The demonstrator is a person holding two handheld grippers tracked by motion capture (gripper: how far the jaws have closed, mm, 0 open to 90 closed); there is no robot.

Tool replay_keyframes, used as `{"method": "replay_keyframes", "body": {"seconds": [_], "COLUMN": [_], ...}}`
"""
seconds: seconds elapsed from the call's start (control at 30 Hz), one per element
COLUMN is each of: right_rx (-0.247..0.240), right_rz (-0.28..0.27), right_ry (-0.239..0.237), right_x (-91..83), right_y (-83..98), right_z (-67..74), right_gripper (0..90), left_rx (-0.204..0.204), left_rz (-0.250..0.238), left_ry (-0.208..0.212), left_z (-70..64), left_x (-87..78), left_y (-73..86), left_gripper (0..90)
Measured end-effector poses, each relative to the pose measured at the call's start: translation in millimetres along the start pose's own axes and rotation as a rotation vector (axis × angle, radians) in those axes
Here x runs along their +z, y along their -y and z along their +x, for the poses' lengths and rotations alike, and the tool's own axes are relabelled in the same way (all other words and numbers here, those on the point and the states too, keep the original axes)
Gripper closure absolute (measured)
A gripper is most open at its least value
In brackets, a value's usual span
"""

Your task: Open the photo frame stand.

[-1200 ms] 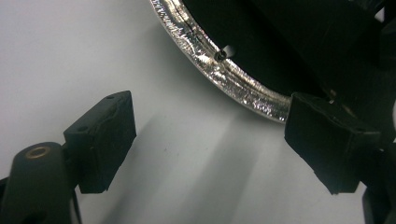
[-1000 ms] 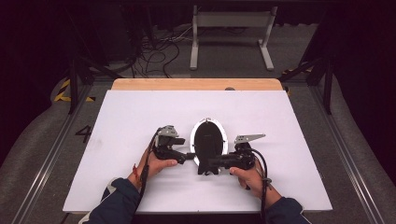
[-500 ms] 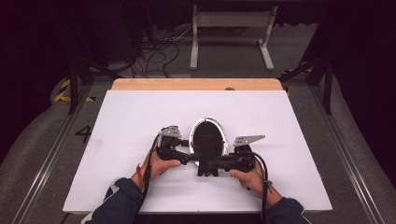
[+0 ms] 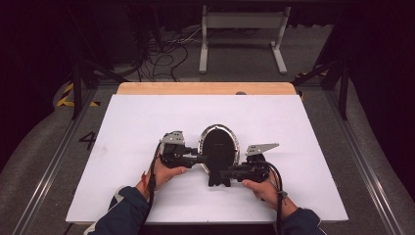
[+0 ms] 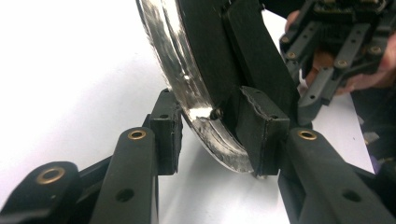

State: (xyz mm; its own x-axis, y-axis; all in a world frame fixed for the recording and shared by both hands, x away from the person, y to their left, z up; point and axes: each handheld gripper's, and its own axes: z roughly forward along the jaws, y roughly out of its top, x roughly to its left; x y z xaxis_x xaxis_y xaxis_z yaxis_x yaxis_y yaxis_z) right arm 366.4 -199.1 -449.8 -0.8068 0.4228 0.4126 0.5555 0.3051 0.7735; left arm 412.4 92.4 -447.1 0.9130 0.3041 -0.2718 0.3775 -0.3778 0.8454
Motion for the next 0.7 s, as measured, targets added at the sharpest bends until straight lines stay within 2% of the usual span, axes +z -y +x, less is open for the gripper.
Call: {"method": "replay_keyframes", "body": {"seconds": [0.07,0.13,0.33,0.37,0.57,0.7], "right_rx": [-0.001,-0.004,-0.003,-0.008,-0.006,-0.008], "right_rz": [0.000,0.003,0.009,0.009,0.001,-0.005], "right_ry": [0.006,0.010,0.031,0.034,0.032,0.030], "right_x": [-0.4,-0.5,-1.3,-1.6,-4.2,-5.7], "right_y": [0.7,1.0,1.3,1.1,-0.2,-2.1], "right_z": [0.7,0.9,0.7,1.7,2.4,4.6], "right_gripper": [74.8,74.8,74.9,75.1,75.6,75.7], "left_rx": [-0.002,0.031,0.066,0.089,0.143,0.185], "left_rz": [0.012,0.040,0.046,0.051,0.054,0.051], "left_ry": [0.020,0.024,0.025,0.006,-0.068,-0.137], "left_z": [-1.7,-3.7,-8.9,-11.5,-21.0,-27.0], "left_x": [3.0,5.5,4.5,3.8,3.3,1.9], "left_y": [0.3,0.0,-2.6,-4.2,-8.5,-11.1], "left_gripper": [60.6,60.4,64.0,64.0,65.0,66.5]}}
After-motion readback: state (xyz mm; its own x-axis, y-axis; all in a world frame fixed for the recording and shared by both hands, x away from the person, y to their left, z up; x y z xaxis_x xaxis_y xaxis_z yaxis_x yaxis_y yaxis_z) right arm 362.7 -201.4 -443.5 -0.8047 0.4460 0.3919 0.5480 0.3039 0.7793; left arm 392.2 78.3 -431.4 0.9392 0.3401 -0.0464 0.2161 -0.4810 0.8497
